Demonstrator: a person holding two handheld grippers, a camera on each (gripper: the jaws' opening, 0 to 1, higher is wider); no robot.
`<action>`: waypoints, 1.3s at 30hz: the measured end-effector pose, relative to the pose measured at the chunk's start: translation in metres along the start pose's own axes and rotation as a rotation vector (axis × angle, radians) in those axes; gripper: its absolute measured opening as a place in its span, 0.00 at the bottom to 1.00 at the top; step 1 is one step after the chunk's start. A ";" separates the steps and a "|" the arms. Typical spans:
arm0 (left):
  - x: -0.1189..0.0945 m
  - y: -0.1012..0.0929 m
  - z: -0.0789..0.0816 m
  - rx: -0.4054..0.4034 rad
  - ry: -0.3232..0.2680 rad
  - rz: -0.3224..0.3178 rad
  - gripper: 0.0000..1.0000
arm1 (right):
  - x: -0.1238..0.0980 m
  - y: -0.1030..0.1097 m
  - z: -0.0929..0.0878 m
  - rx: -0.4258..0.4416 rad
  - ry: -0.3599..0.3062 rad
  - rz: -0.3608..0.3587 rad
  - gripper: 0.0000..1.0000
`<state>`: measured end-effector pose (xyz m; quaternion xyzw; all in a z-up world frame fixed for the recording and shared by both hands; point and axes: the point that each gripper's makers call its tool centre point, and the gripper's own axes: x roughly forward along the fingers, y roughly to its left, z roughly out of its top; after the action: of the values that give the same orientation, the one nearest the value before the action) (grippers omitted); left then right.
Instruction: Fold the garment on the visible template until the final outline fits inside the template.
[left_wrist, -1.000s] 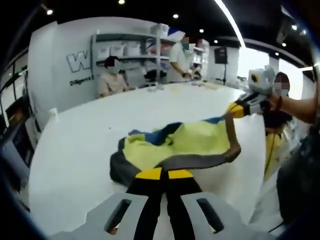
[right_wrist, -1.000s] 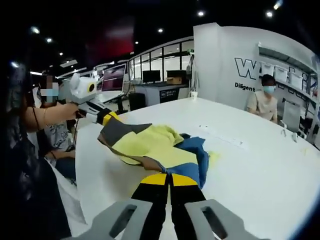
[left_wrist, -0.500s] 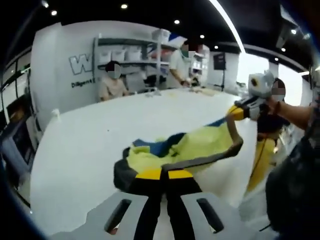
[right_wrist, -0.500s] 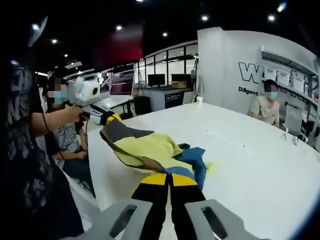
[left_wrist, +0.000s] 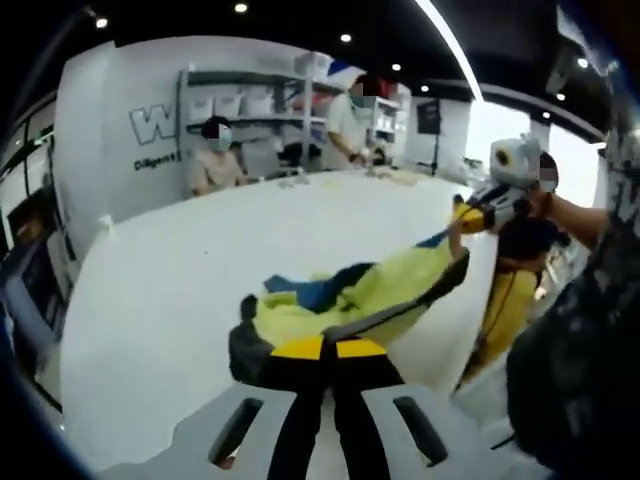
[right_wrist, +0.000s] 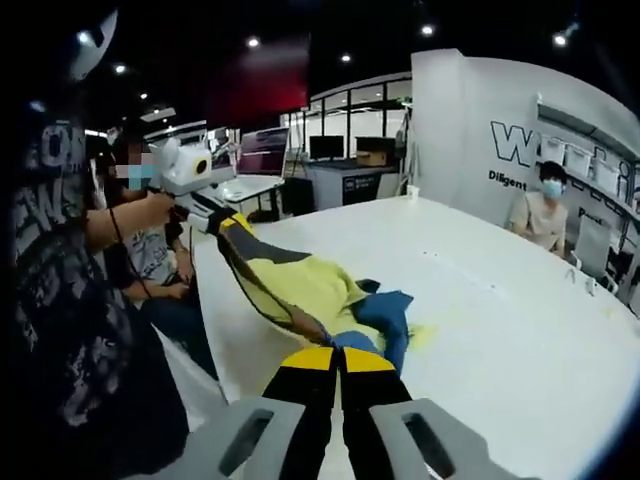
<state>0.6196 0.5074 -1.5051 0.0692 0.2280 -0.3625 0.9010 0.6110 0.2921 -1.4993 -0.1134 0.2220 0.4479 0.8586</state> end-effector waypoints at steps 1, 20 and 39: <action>-0.002 -0.001 0.001 0.000 0.006 -0.007 0.00 | -0.003 0.002 0.003 -0.004 -0.002 0.001 0.00; 0.051 0.074 0.039 0.025 -0.012 0.076 0.00 | 0.045 -0.074 0.043 -0.041 -0.049 -0.135 0.00; 0.137 0.174 0.021 -0.123 0.087 0.189 0.00 | 0.144 -0.175 0.040 0.020 0.036 -0.282 0.00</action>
<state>0.8327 0.5427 -1.5562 0.0508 0.2812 -0.2579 0.9229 0.8377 0.3115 -1.5348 -0.1430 0.2233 0.3185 0.9101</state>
